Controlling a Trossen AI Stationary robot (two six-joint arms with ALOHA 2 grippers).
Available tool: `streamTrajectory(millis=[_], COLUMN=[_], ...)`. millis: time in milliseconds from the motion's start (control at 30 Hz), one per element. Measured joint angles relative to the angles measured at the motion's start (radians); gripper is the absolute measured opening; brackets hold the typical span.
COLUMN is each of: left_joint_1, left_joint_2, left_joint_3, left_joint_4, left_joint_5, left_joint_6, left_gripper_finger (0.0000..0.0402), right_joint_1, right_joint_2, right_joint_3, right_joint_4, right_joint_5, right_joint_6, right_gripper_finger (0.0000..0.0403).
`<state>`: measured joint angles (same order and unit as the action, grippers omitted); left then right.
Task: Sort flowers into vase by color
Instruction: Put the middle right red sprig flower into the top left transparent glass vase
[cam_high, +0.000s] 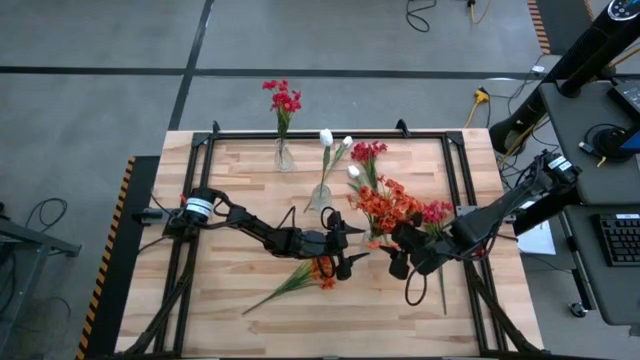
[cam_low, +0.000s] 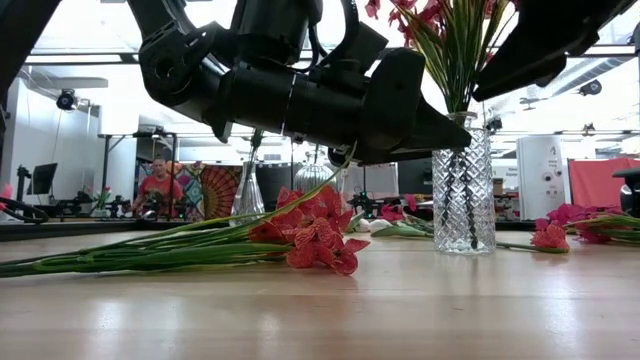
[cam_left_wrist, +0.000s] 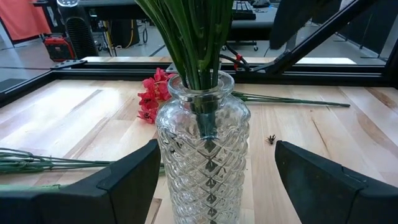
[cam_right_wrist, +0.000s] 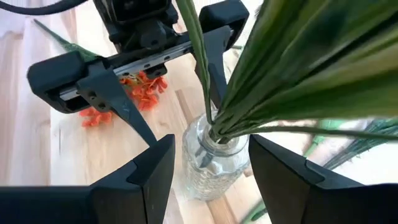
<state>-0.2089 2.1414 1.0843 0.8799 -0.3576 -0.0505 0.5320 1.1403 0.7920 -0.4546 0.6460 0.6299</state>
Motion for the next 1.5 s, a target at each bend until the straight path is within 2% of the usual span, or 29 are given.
streamTrajectory(millis=[167,300,533,933,1133,1233,1500], left_joint_1=[-0.001,-0.005,-0.014,-0.037,-0.059,-0.071,-0.109], left_joint_2=[-0.005,-0.040,-0.111,-0.338,-0.451,-0.494,-0.575], left_joint_3=[0.000,0.000,0.000,0.000,0.000,0.000,0.000], left_joint_4=[-0.014,-0.096,-0.242,-0.788,-1.090,-1.189,-1.392], left_joint_5=[0.000,0.000,0.000,0.000,0.000,-0.001,-0.028], left_joint_6=[0.000,0.006,0.033,0.031,-0.034,-0.064,-0.156], left_gripper_finger=[0.0297,0.0297,0.0297,0.0298,0.0298,0.0298,0.0298], right_joint_1=[0.000,0.006,0.055,0.129,0.134,0.134,0.134], right_joint_2=[0.000,0.000,0.000,0.000,0.000,0.000,0.000], right_joint_3=[0.041,0.050,0.052,0.051,0.027,0.012,-0.015], right_joint_4=[-0.144,-0.263,-0.404,-0.429,-0.441,-0.472,-0.589], right_joint_5=[-0.033,-0.080,-0.101,-0.101,-0.104,-0.109,-0.319], right_joint_6=[0.037,0.116,0.273,0.390,0.473,0.557,0.830], right_gripper_finger=[0.0199,0.0199,0.0199,0.0199,0.0199,0.0199,0.0199])
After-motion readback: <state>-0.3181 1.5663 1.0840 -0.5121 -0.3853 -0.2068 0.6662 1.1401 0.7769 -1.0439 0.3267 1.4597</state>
